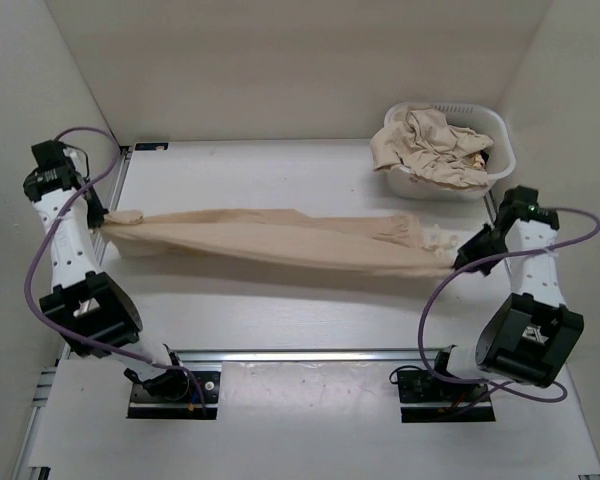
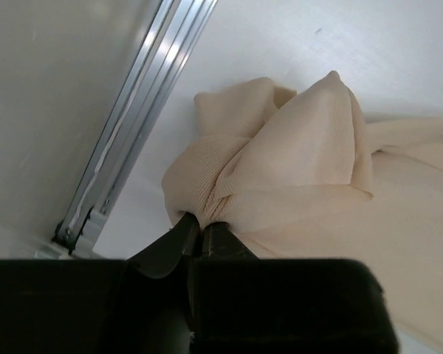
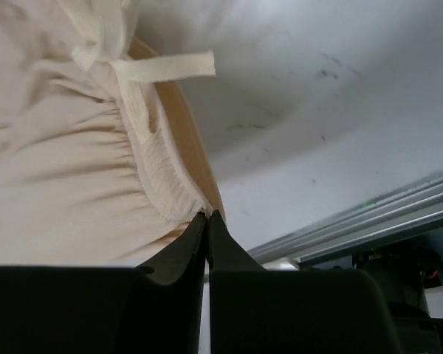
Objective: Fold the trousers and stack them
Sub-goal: Flatten the trousers out
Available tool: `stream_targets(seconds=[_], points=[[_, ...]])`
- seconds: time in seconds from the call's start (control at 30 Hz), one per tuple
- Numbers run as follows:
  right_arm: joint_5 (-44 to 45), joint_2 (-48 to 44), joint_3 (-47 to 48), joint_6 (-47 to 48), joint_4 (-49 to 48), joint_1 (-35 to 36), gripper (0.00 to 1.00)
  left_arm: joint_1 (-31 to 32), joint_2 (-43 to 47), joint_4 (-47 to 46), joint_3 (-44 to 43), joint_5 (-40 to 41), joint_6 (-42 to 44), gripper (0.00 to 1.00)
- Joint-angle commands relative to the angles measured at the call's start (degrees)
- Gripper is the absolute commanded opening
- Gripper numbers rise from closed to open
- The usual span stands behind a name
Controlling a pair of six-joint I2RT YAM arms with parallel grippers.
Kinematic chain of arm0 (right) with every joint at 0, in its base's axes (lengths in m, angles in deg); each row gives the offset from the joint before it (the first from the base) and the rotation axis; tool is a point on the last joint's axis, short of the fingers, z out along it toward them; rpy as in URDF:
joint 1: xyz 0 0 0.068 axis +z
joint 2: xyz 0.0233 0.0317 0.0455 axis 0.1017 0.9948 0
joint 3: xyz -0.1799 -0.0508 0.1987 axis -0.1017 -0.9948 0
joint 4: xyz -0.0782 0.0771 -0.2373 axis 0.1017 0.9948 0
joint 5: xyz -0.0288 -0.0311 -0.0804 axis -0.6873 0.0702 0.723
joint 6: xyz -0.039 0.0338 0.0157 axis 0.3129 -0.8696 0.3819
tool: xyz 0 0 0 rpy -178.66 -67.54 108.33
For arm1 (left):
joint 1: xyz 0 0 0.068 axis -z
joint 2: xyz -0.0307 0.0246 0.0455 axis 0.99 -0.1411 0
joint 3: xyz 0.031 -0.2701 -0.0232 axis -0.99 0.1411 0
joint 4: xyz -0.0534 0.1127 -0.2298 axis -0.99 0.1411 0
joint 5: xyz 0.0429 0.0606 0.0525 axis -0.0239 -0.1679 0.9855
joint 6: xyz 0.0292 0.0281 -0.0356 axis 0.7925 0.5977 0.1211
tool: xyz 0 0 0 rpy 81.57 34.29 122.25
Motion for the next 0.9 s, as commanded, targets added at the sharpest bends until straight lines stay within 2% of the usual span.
stream_targets(seconds=[0.0, 0.03, 0.07, 0.1, 0.13, 0.17, 0.23, 0.3, 0.33, 0.47, 0.67, 0.87], points=[[-1.51, -3.65, -11.33, 0.73, 1.86, -3.03, 0.0, -3.33, 5.81, 1.77, 6.99, 4.48, 0.03, 0.15], [-1.52, -4.96, -13.46, 0.73, 0.72, -3.66, 0.02, -4.12, 6.53, 2.74, 10.92, 4.48, 0.03, 0.24], [-1.52, -4.98, -15.23, 0.73, 0.01, -4.27, 0.08, -4.12, 7.06, 3.79, 13.05, 4.48, 0.03, 0.35], [-1.52, -5.5, -16.64, 0.73, -0.69, -5.41, 0.34, -4.12, 7.06, 5.54, 15.07, 5.0, 0.03, 0.5], [-1.0, -5.5, -18.3, 0.73, -1.39, -5.42, 0.52, -4.91, 7.76, 6.08, 19.01, 5.0, 0.03, 0.63], [-0.99, -4.72, -18.32, 1.25, -2.1, -5.42, 0.62, -5.52, 7.77, 6.09, 20.7, 5.0, 0.03, 0.77], [-0.47, -3.84, -18.32, 1.25, -2.72, -5.42, 0.79, -8.32, 7.77, 6.79, 22.73, 5.53, 0.03, 0.82], [0.41, -3.83, -18.32, 1.25, -2.11, -5.42, 0.83, -11.14, 7.77, 6.79, 22.74, 5.53, 0.03, 0.82], [1.29, -3.83, -17.8, 1.25, -2.1, -5.42, 0.83, -14.2, 7.77, 6.79, 22.74, 5.53, 0.03, 0.84], [2.0, -5.76, -20.24, 0.12, -2.1, -5.42, 0.83, -19.32, 5.67, 6.26, 20.63, 2.81, 0.03, 0.85], [0.07, -6.91, -31.74, -2.17, -6.4, -4.81, 0.83, -19.33, 1.89, -1.38, 24.41, 1.4, 0.03, 0.85], [1.12, -7.44, -36.86, -3.41, -10.27, -4.28, 0.83, -19.33, -0.5, -8.06, 30.82, -0.52, 0.03, 0.85]])
